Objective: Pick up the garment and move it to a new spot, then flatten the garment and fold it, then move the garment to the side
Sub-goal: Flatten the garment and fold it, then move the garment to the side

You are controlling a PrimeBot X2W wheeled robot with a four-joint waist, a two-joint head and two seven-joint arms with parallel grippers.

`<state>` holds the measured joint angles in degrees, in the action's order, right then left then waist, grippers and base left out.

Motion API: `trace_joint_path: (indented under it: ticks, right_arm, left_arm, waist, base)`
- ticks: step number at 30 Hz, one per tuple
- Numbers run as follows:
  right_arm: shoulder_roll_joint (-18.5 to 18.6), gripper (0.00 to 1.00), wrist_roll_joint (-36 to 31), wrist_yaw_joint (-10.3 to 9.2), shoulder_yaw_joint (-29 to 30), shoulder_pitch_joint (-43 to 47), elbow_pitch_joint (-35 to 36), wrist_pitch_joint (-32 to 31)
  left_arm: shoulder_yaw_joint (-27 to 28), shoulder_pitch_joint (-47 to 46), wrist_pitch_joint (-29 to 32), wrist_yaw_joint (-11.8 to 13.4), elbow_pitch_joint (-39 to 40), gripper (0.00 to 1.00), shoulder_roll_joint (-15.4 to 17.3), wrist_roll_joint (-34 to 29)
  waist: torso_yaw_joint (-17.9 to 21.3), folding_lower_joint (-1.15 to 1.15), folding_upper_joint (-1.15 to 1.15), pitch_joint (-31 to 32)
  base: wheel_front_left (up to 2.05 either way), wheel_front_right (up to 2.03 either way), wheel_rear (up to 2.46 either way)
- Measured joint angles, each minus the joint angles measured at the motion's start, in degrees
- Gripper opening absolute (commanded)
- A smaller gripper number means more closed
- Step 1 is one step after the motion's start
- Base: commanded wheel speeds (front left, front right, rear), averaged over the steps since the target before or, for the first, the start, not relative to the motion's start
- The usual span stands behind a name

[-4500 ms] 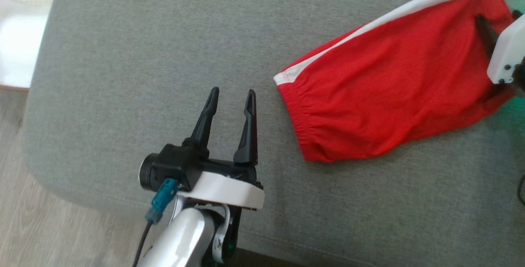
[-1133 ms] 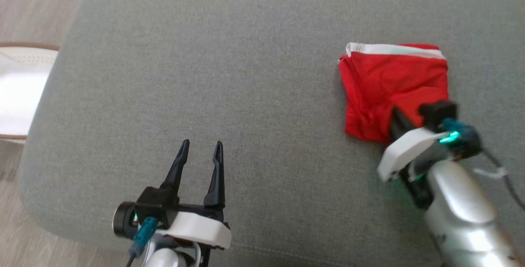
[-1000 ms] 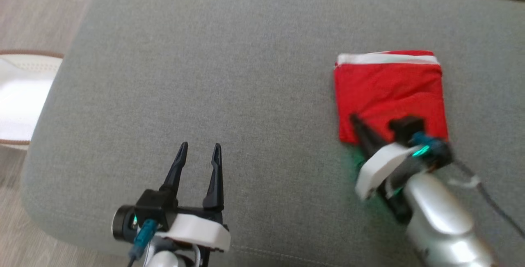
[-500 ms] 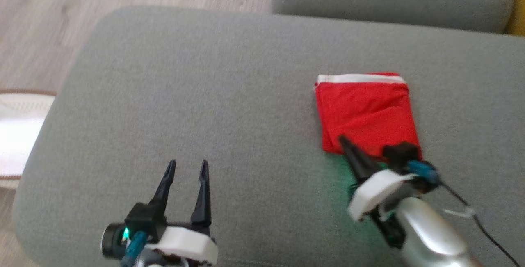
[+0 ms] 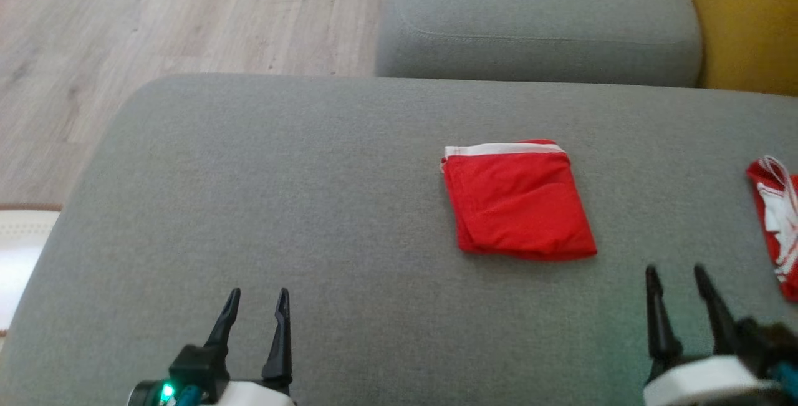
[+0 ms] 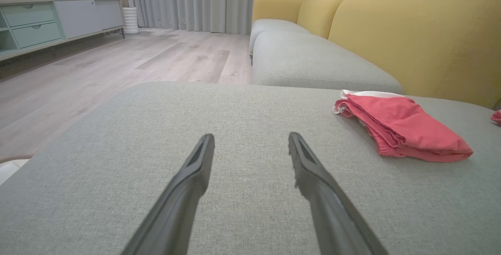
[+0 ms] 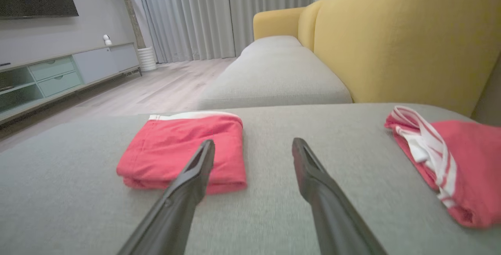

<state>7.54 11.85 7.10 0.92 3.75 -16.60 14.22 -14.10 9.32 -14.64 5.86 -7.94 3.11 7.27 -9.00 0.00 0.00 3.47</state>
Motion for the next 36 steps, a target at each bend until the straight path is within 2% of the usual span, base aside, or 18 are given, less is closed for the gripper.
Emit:
trace_joint_path:
  ticks: [5,13,25,29,32,36]
  right_arm:
    - [-1.7,1.0,-0.9,0.0,0.4,5.9,2.4,0.0]
    - [-3.4,1.0,-1.5,0.0,3.0,7.7,4.1,0.0]
    - [-3.4,1.0,-2.9,0.0,1.7,7.4,3.8,0.0]
    - [-3.1,1.0,-1.5,0.0,0.8,6.9,2.7,-0.1]
    - [-2.1,1.0,3.0,0.0,-1.1,3.4,2.7,-5.0]
    - [2.3,1.0,10.2,0.0,-2.4,-6.7,4.1,-18.9]
  left_arm:
    - [0.5,1.0,0.0,-1.3,-0.6,1.0,0.0,-0.1]
    - [1.7,2.5,0.0,-1.8,-1.9,1.0,0.0,0.0]
    - [1.6,2.5,0.0,-1.5,-2.5,1.0,0.0,0.0]
    - [1.5,2.4,0.0,-1.5,-2.4,1.0,0.0,0.0]
    - [1.2,2.0,0.0,-1.3,-1.5,1.0,0.0,0.2]
    - [-0.4,0.2,0.0,-0.9,-0.7,1.0,0.0,1.5]
  waist:
    - [1.8,0.0,0.0,0.5]
    - [3.7,0.0,0.0,0.6]
    - [2.6,0.0,0.0,-0.2]
    - [2.3,0.0,0.0,-0.9]
    - [2.1,0.0,0.0,-2.1]
    - [1.8,0.0,0.0,-5.1]
  base:
    - [0.0,0.0,0.0]
    - [0.0,0.0,0.0]
    - [0.0,0.0,0.0]
    - [0.0,0.0,0.0]
    - [0.0,0.0,0.0]
    - [0.0,0.0,0.0]
